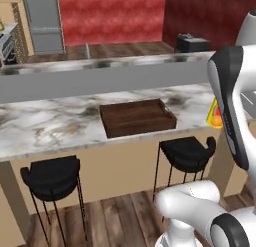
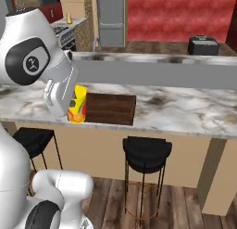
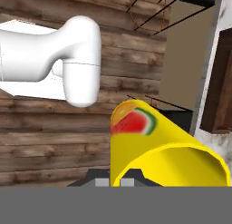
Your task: There is a tray on the dining counter. Grab the cup, mug, and pitcher and place them on the tray. The pitcher may be placed next to the tray if it cannot fit the tray.
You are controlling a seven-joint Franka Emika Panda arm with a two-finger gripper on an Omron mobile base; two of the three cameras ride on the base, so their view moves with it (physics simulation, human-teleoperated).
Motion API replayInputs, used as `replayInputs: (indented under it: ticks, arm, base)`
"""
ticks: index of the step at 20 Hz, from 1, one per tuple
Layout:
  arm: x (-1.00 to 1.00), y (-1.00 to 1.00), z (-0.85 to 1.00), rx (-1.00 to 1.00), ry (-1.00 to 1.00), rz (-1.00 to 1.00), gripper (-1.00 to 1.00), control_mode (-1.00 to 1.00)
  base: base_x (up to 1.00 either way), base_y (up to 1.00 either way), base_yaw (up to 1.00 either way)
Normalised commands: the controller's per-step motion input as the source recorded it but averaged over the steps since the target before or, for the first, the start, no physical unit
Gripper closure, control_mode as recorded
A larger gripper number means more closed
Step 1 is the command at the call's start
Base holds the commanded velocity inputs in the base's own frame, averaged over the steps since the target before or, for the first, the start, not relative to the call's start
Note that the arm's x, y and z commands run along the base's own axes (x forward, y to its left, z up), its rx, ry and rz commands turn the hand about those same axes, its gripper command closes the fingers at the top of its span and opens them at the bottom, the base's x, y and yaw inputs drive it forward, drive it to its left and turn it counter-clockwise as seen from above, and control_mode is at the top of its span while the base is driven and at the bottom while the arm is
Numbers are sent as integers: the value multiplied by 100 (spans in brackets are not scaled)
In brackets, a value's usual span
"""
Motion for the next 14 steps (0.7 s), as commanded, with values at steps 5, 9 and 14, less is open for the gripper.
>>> replayInputs:
  ticks: [5, 9, 14]
  arm:
    - [0, 0, 0, 0, 0, 0, 100, 100]
    - [0, 0, 0, 0, 0, 0, 100, 100]
    - [0, 0, 0, 0, 0, 0, 100, 100]
  base:
    - [60, 82, -15]
    - [53, 58, -9]
    - [65, 27, 0]
